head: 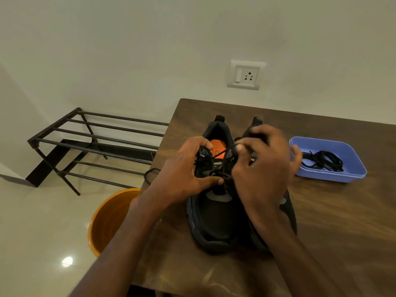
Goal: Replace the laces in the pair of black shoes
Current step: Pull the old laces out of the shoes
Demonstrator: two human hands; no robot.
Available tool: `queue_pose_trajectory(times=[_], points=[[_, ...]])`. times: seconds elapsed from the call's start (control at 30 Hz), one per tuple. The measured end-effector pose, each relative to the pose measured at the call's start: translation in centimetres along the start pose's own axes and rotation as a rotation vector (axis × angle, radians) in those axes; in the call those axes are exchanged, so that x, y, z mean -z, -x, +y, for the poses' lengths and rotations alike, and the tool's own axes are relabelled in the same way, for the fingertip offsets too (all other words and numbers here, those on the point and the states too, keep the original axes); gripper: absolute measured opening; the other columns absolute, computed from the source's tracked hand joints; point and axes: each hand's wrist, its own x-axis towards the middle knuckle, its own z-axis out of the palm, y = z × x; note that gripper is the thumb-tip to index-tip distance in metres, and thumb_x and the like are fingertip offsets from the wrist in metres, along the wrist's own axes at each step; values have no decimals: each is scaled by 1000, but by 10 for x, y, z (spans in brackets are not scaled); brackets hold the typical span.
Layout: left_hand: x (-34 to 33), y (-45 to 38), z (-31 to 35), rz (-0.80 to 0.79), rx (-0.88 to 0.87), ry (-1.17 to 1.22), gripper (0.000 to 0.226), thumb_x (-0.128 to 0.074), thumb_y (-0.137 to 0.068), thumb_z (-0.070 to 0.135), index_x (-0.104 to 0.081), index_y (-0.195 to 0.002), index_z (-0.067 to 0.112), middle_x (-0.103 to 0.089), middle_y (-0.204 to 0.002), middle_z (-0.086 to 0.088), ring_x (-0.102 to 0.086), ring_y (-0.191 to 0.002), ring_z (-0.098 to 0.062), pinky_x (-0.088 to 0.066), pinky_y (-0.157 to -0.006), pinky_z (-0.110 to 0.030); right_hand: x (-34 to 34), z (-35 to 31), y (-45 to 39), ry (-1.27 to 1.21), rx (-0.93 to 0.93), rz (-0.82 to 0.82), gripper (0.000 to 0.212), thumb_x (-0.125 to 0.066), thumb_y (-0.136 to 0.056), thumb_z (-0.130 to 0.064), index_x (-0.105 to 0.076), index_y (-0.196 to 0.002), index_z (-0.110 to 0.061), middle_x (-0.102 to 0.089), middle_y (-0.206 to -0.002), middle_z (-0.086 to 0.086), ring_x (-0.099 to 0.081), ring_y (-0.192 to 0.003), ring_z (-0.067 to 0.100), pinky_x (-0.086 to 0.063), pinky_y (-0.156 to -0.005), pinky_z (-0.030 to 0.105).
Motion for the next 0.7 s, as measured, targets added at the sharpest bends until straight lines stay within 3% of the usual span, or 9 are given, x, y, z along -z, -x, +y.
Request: queue_pose_trajectory(times=[0.07,0.1,0.2,0.27,0.37,0.47,0.53,0.6,0.7], points=[[0,0,-1,-2,4,2,75,-89,-73,47,-43,-132,38,-50,-137,18,-48,-106,14,-34,-84,8,10,2,-5,1,-64,160,15,-71,-89,-20,-75,-103,-22,-59,-134,-1,-55,-124,17,-26,-116,57],[0,0,-1,-3,4,3,75,-89,-73,48,-43,-132,38,-50,-137,17,-47,-106,15,-33,-84,9,12,3,-6,54,-58,151,22,-69,-89,-20,-73,-111,-21,-54,-142,2,-52,-130,19,-25,-117,58],[0,0,-3,-9,-4,5,74,-88,-75,46,-44,-133,36,-48,-140,17,-44,-104,24,-32,-84,9,9,-2,-3,211,122,-98,46,-67,-85,-18,-64,-131,-27,-28,-167,-1,-24,-155,22,-13,-120,63],[0,0,-3,-6,-10,11,72,-88,-77,42,-44,-133,34,-48,-140,17,-42,-108,29,-33,-85,8,0,-6,1,226,225,-256,39,-69,-87,-21,-67,-123,-33,-21,-170,-7,-14,-158,20,-7,-119,66],[0,0,-3,9,-10,18,70,-88,-77,41,-45,-132,34,-50,-136,17,-48,-114,22,-38,-87,4,-11,-4,3,177,196,-330,18,-76,-86,-26,-73,-102,-34,-39,-160,-9,-26,-155,19,-5,-119,68],[1,0,-2,8,-4,10,72,-88,-75,46,-45,-131,36,-48,-137,20,-43,-109,30,-36,-85,6,-4,4,-1,56,75,-85,10,-76,-85,-22,-75,-92,-30,-61,-133,-9,-53,-130,13,-14,-120,63],[1,0,-2,9,1,10,72,-89,-74,47,-44,-130,37,-48,-136,21,-43,-109,29,-35,-84,7,6,8,-5,14,0,75,8,-73,-88,-25,-75,-96,-26,-62,-125,-6,-58,-117,13,-22,-118,63],[1,0,0,7,4,13,71,-89,-75,46,-44,-130,38,-50,-135,20,-45,-109,25,-36,-83,6,10,10,-6,59,-30,77,16,-71,-90,-28,-73,-105,-24,-58,-134,-1,-55,-124,17,-23,-117,65],[2,1,1,4,2,25,71,-88,-76,44,-43,-131,37,-51,-135,18,-52,-110,13,-39,-84,2,5,5,-4,191,120,-141,43,-71,-86,-29,-63,-129,-28,-33,-163,-1,-29,-152,21,-12,-119,64]])
